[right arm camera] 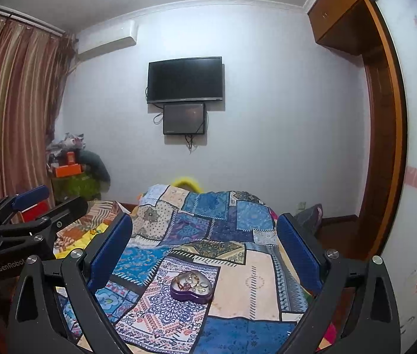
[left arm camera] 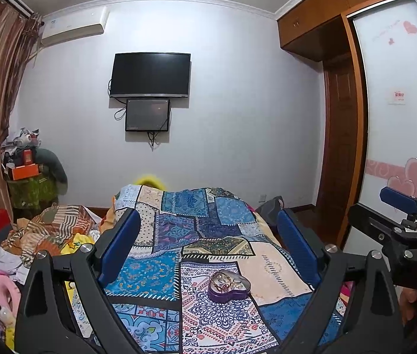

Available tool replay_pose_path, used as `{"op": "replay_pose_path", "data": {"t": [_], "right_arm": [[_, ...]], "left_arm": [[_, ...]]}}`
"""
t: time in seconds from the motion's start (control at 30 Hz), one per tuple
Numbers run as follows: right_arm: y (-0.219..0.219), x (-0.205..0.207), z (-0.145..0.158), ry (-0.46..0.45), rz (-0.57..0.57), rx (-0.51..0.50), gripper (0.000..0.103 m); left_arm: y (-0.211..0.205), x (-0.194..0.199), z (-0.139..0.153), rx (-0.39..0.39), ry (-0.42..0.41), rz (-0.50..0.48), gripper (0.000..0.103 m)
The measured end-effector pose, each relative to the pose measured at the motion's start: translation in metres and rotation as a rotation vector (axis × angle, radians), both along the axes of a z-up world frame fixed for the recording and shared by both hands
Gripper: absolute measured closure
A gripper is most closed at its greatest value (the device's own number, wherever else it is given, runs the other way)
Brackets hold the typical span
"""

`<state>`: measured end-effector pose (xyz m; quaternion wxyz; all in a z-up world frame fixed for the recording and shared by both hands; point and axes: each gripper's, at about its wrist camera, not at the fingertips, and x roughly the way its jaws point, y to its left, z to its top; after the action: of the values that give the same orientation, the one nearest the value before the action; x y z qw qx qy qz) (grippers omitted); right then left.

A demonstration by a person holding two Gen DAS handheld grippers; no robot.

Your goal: Organize jewelry

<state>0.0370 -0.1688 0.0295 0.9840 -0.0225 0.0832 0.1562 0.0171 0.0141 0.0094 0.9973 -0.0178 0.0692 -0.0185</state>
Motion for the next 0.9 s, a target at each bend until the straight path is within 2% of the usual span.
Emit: {"op": "replay_pose_path", "data": {"t": [0.9], "right_arm": [[-0.003, 0.0026, 0.0006, 0.018, -0.017, 0.019, 0.006]], "left_arm": [[-0.0042, 0.0006, -0.001, 0.0, 0.02, -0.024, 0.009]]}}
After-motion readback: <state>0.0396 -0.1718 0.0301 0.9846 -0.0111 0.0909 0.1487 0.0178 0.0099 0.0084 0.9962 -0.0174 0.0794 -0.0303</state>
